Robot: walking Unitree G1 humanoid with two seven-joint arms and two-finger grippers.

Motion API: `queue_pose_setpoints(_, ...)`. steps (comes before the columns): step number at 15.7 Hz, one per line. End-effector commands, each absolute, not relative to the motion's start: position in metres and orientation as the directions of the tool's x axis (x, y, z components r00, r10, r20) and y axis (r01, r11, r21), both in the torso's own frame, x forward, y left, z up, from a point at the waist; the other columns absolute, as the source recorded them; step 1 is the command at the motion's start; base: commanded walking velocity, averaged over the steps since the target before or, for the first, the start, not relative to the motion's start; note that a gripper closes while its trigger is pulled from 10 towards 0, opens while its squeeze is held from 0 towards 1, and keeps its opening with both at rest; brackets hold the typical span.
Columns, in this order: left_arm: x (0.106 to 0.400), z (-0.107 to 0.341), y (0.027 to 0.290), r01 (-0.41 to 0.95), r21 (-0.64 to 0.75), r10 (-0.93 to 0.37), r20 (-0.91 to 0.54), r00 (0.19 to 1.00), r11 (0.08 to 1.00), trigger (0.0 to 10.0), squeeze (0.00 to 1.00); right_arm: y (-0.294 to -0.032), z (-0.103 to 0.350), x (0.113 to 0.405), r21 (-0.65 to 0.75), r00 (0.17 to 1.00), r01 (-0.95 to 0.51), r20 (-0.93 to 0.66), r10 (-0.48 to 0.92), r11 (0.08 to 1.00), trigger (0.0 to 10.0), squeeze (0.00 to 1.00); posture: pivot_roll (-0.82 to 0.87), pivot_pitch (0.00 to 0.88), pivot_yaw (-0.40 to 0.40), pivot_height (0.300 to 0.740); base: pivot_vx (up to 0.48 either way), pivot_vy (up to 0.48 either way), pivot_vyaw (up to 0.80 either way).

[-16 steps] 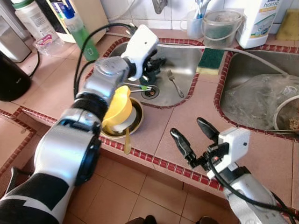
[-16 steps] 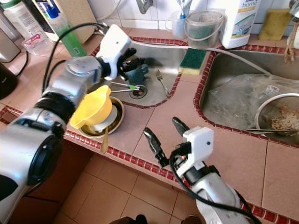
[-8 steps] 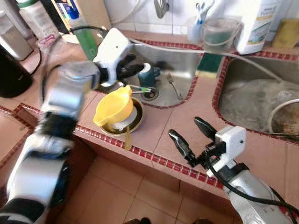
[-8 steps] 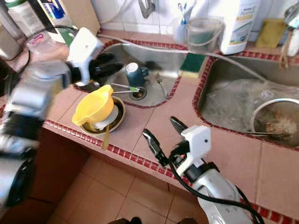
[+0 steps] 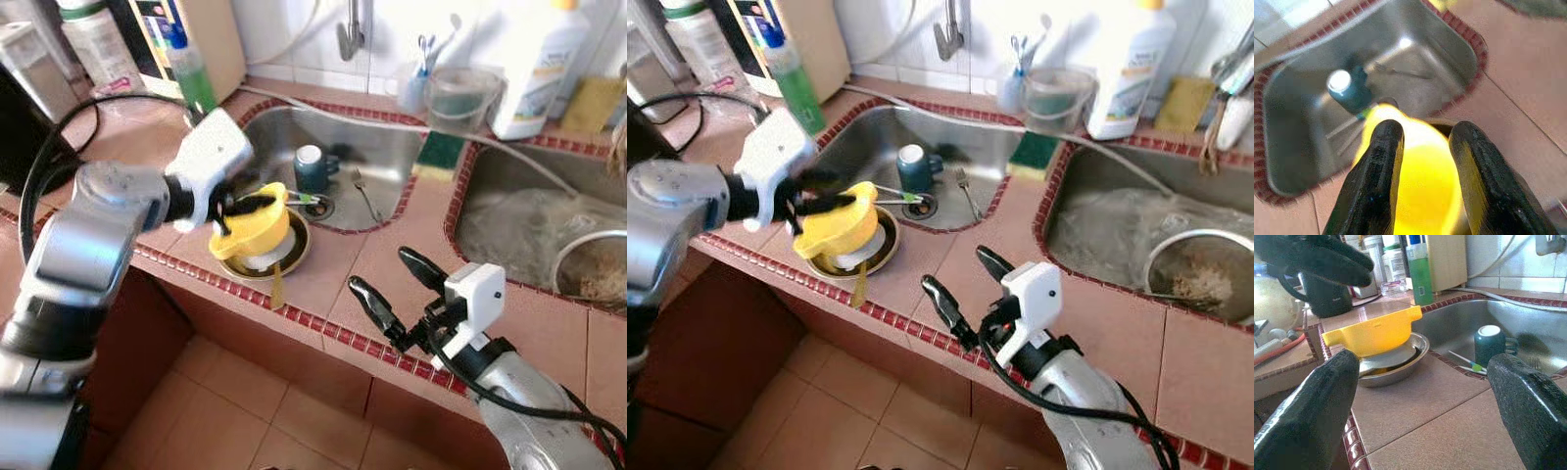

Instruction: Kitchen organization

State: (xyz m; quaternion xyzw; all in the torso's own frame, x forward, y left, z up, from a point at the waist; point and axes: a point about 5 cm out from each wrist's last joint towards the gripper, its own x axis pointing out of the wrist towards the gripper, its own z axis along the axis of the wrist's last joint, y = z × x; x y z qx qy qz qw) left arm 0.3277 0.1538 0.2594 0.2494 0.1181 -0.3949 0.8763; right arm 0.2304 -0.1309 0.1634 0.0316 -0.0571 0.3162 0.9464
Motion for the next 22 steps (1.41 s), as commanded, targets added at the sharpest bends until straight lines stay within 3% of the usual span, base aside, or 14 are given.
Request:
queue_pose_setpoints(1, 0.323, 0.257, 0.154, 0.761, 0.338, -0.626, -0.432, 0.649, 0.555, 10.0, 0.00, -0.128, 0.164, 0.230, 0.027, 0.778, -0.621, 0.138, 0.612, 0.783, 10.0, 0.00, -0.17, 0.062, 0.111, 0.740, 0.000, 0.000, 0.00)
queue_pose_setpoints(5, 0.320, 0.247, 0.146, 0.775, 0.318, -0.619, -0.470, 0.629, 0.547, 10.0, 0.00, -0.127, 0.164, 0.231, 0.024, 0.774, -0.626, 0.140, 0.618, 0.779, 10.0, 0.00, -0.17, 0.073, 0.110, 0.740, 0.000, 0.000, 0.00)
queue_pose_setpoints(14, 0.347, 0.233, 0.129, 0.680, 0.296, -0.535, -0.442, 0.720, 0.670, 10.0, 0.00, -0.127, 0.166, 0.230, 0.031, 0.788, -0.608, 0.146, 0.598, 0.794, 10.0, 0.00, -0.19, 0.103, 0.131, 0.740, 0.000, 0.000, 0.00)
queue_pose_setpoints(22, 0.355, 0.227, 0.125, 0.656, 0.307, -0.503, -0.448, 0.739, 0.690, 10.0, 0.00, -0.129, 0.166, 0.229, 0.033, 0.798, -0.594, 0.146, 0.584, 0.803, 10.0, 0.00, -0.20, 0.112, 0.134, 0.740, 0.000, 0.000, 0.00)
